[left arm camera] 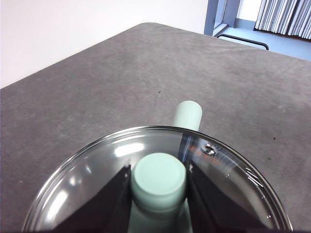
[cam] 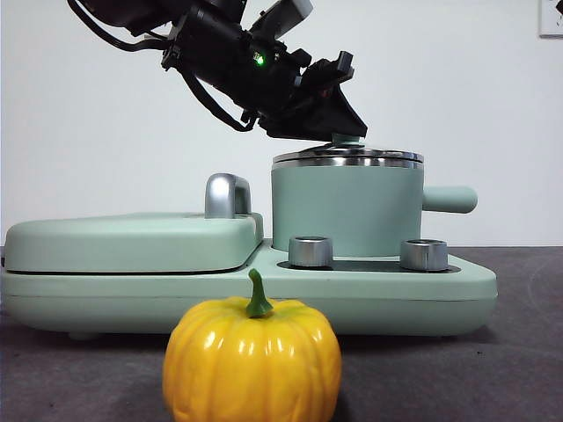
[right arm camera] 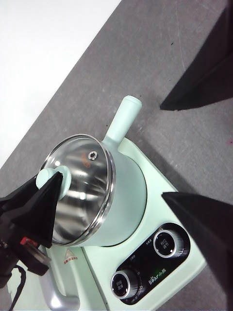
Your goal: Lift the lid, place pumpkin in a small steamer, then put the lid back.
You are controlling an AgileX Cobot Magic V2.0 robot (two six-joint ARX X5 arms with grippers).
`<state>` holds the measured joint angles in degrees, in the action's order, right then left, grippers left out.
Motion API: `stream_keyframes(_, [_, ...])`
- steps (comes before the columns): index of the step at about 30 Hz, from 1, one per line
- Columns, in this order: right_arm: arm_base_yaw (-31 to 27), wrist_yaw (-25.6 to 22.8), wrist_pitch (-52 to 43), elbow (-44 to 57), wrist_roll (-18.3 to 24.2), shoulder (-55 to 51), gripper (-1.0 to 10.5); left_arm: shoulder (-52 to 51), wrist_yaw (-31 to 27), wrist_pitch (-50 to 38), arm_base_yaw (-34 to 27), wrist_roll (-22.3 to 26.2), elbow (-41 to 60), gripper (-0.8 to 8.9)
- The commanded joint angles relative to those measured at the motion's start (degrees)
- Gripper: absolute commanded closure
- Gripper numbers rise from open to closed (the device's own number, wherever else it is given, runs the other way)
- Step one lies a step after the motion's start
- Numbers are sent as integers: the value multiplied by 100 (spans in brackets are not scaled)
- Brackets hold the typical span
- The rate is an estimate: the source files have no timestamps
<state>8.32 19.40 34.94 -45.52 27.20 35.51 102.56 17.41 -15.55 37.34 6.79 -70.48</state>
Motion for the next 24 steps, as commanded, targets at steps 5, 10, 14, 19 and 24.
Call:
stream_keyframes(5, [17, 7, -59, -120, 2, 37, 679, -393, -144, -72, 28, -22, -138, 806])
stream_keyframes(10, [17, 7, -57, -120, 2, 35, 679, -807, -142, -46, 28, -26, -136, 807])
stream_keyframes(14, [17, 9, -57, -120, 2, 35, 679, -1257, -144, 258, 28, -26, -136, 806])
stream_keyframes(19, [35, 13, -59, -120, -227, 33, 679, -1989, -144, 1233, 4, -39, -136, 806])
stream_keyframes(24, [240, 20, -55, -120, -319, 33, 679, -2721, -258, 2400, -63, -48, -136, 804])
